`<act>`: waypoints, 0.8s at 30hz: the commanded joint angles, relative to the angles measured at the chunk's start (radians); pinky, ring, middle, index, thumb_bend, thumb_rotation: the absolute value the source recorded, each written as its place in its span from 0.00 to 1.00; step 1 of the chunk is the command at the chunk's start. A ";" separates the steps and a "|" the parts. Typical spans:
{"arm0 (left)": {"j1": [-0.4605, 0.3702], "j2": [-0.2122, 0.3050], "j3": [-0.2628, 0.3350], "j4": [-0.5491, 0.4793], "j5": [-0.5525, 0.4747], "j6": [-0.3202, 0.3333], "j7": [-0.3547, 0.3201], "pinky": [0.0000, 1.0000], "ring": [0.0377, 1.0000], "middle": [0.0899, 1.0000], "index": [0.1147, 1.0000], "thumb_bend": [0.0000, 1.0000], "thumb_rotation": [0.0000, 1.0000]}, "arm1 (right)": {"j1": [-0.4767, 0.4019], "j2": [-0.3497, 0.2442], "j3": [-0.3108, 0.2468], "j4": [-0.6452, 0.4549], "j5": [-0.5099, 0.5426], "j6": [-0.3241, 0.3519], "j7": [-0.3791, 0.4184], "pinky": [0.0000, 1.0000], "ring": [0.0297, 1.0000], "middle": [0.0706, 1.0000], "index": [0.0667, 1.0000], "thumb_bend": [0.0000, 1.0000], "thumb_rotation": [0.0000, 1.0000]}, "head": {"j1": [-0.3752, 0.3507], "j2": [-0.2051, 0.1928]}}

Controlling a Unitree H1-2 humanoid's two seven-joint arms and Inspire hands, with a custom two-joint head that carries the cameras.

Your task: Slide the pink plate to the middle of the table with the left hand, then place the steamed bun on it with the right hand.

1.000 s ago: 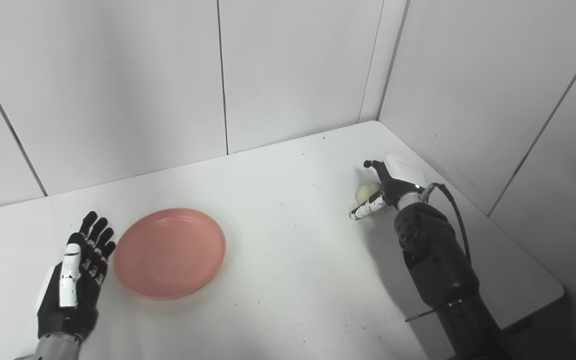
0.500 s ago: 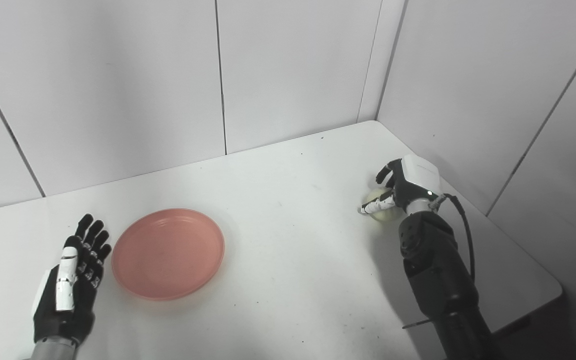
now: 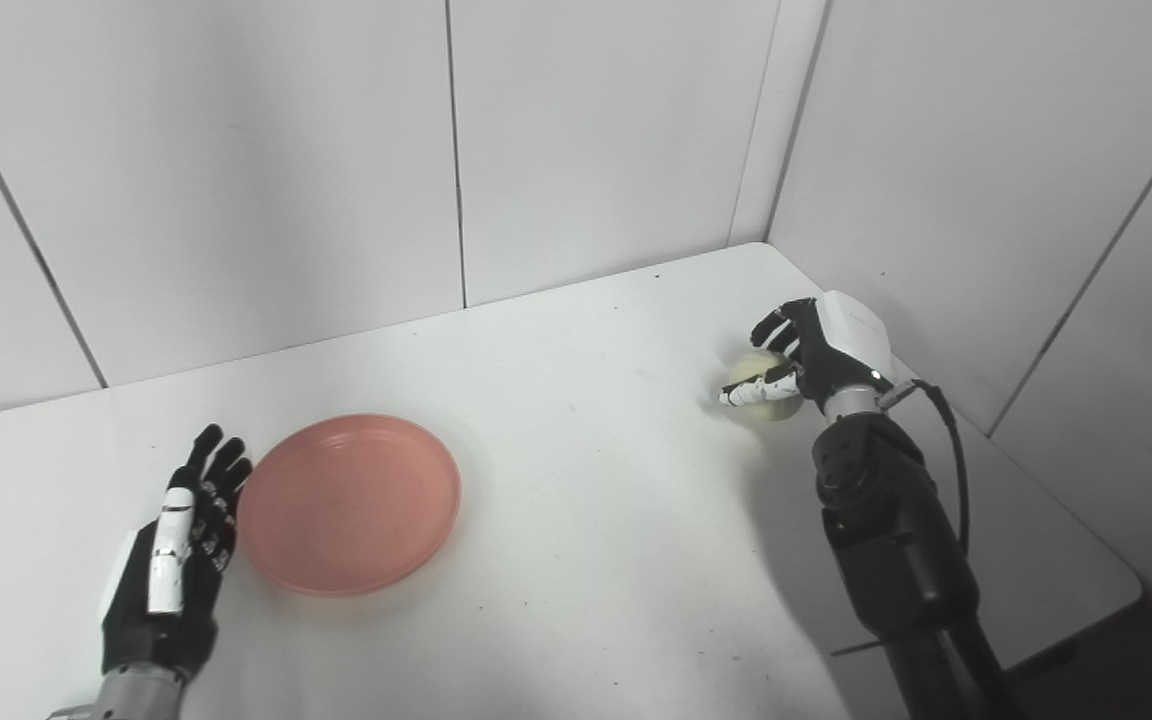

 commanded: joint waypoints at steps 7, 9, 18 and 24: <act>-0.003 -0.072 -0.029 0.092 0.041 -0.087 0.038 1.00 0.97 0.96 0.95 0.44 1.00 | 0.018 -0.019 0.062 -0.125 0.126 -0.178 -0.105 0.19 0.25 0.35 0.47 0.52 0.00 | 0.137 -0.006; -0.014 -0.081 -0.032 0.132 0.050 -0.117 0.042 1.00 0.98 0.97 0.96 0.45 1.00 | 0.026 -0.018 0.097 -0.144 0.160 -0.236 -0.106 0.17 0.23 0.38 0.47 0.52 0.00 | 0.190 -0.009; -0.051 -0.110 -0.040 0.255 0.085 -0.223 0.070 1.00 0.99 0.98 0.97 0.47 1.00 | 0.016 0.043 0.227 -0.233 0.277 -0.239 -0.015 0.21 0.34 0.45 0.44 0.52 0.00 | 0.305 -0.015; -0.054 -0.127 -0.047 0.266 0.094 -0.230 0.081 1.00 0.99 0.98 0.96 0.48 1.00 | -0.034 0.075 0.297 -0.237 0.289 -0.264 0.009 0.20 0.43 0.46 0.43 0.51 0.00 | 0.397 0.006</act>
